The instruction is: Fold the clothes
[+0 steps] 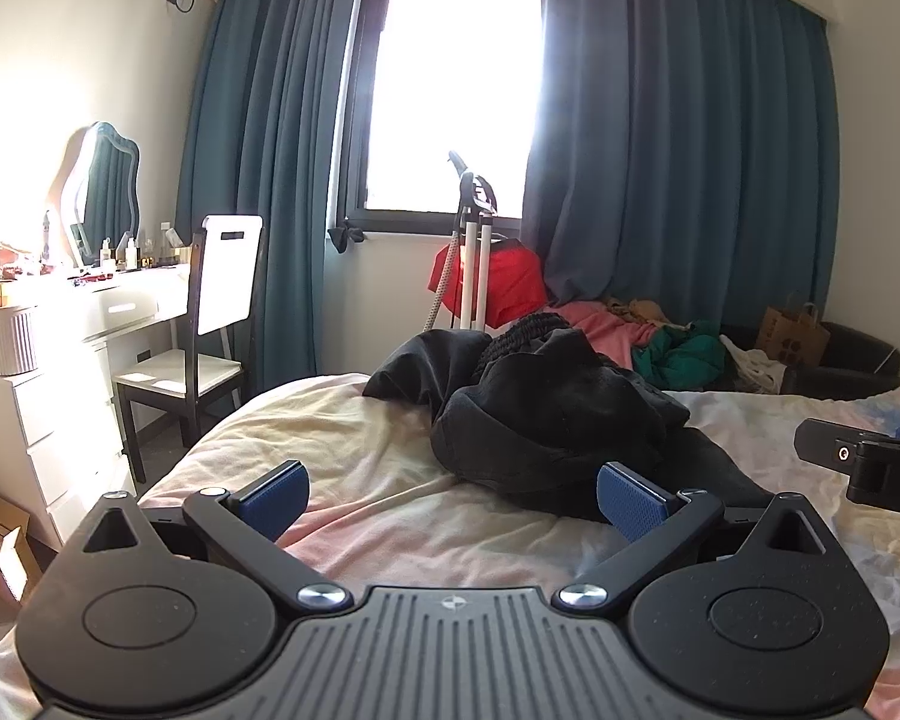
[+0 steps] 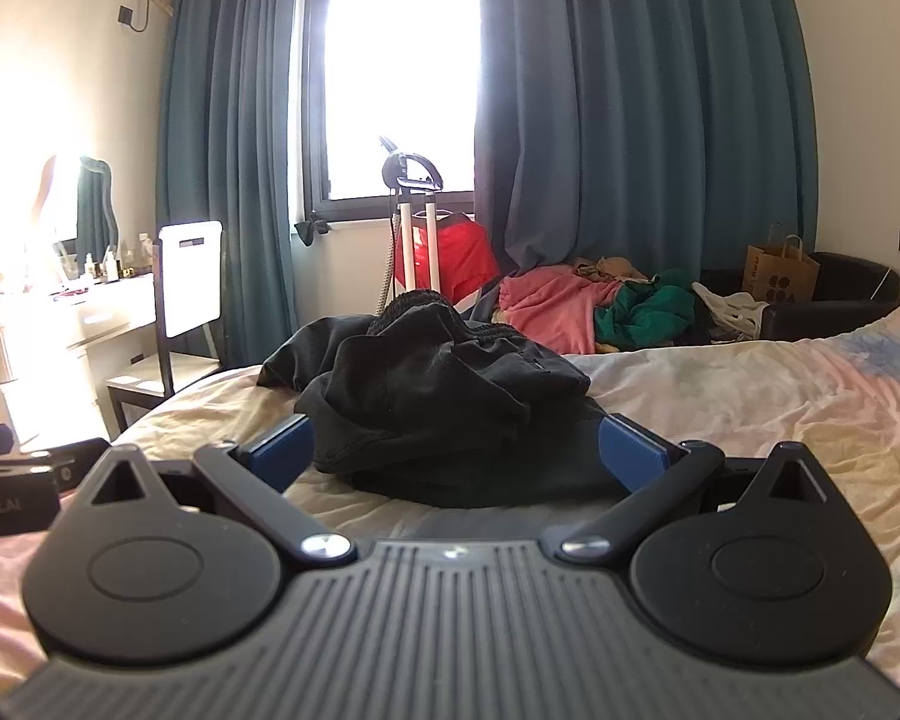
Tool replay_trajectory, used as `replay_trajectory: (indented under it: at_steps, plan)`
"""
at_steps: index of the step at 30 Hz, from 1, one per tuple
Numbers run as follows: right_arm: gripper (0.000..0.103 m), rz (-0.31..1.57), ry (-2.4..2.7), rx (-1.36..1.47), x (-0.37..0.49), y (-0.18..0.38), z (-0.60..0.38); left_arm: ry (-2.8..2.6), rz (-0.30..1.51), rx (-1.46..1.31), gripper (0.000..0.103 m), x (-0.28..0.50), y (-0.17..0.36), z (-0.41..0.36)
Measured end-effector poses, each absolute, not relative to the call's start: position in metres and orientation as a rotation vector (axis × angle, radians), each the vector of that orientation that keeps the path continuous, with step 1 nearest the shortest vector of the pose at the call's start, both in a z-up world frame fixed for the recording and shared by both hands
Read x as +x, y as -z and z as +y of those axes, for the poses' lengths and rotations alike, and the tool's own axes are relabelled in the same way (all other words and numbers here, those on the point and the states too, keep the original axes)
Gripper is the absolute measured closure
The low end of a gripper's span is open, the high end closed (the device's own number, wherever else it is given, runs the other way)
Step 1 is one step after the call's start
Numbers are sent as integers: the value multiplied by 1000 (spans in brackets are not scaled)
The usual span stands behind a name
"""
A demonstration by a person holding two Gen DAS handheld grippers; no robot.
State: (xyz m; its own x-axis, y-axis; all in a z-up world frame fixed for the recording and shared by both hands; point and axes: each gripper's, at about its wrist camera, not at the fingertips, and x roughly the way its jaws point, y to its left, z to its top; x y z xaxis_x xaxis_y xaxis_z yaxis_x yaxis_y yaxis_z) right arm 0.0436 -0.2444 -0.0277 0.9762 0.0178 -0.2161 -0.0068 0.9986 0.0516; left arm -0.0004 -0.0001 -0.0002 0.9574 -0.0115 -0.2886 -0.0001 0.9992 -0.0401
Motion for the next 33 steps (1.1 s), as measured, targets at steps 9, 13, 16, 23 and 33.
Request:
replay_trajectory:
  at_steps: [9, 13, 16, 23, 33]
  plan:
    - [0, 241, -19, 50, 46, 28, -246, 8, 286, -44, 0, -4, 4, 0]
    - [0, 226, -15, 53, 43, 27, -245, 7, 286, -48, 0, -1, 3, 2]
    - [0, 218, -14, 53, 42, 26, -245, 0, 282, -29, 0, -2, 4, 0]
    - [0, 218, -6, 54, 39, 25, -245, 22, 273, -18, 0, -4, 4, 2]
    - [0, 217, -14, 64, 38, 28, -248, 12, 243, -3, 0, -6, 2, -1]
